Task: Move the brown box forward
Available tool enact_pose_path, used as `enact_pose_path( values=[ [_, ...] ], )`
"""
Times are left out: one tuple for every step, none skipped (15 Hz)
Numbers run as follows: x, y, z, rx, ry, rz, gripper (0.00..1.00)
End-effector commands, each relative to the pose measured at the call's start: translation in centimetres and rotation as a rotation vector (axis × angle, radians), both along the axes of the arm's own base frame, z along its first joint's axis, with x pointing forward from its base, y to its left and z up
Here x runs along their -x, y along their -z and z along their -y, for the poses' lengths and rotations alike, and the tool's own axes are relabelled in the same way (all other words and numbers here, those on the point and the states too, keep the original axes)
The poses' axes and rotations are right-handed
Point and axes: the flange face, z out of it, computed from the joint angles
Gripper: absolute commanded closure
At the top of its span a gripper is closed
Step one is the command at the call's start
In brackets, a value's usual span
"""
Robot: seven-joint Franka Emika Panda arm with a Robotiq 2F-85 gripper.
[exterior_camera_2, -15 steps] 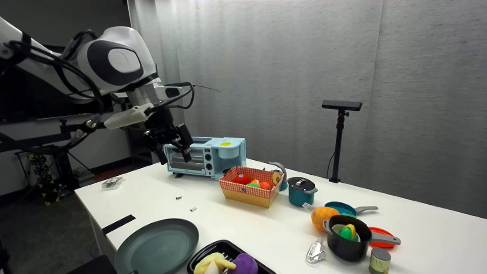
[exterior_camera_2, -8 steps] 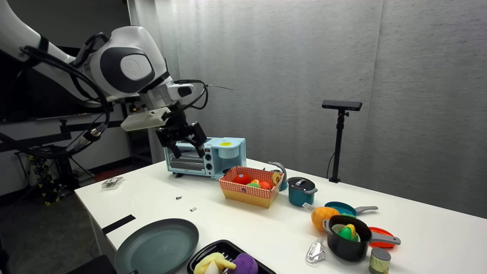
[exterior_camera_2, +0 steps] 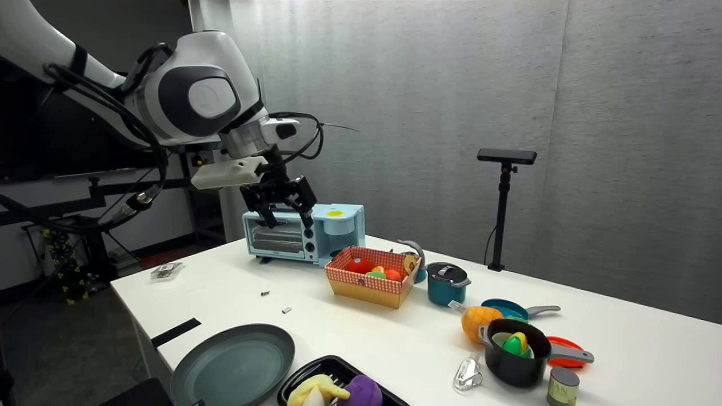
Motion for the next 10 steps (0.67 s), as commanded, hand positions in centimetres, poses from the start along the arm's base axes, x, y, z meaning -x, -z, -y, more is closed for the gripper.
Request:
enact_pose_path(
  values=[
    [0.0, -0.1, 0.0, 0.0, -0.001, -0.001, 0.0],
    [0.0, -0.1, 0.0, 0.0, -0.001, -0.001, 0.0],
    [0.0, -0.1, -0.1, 0.0, -0.001, -0.001, 0.0],
    [0.0, 0.2, -0.1, -0.008, 0.015, -0.006, 0.0],
    [-0.1, 0.5, -0.1, -0.007, 0.019, -0.004, 0.0],
    [-0.3, 1.1, -0.2, -0.009, 0.024, -0.014, 0.0],
    [-0.6, 1.5, -0.3, -0.012, 0.026, -0.027, 0.0],
    [-1.0, 2.0, -0.3, -0.013, 0.031, -0.045, 0.0],
    [-1.4, 2.5, -0.3, -0.017, 0.034, -0.064, 0.0],
    [-1.9, 3.0, -0.3, -0.017, 0.037, -0.079, 0.0]
  ],
)
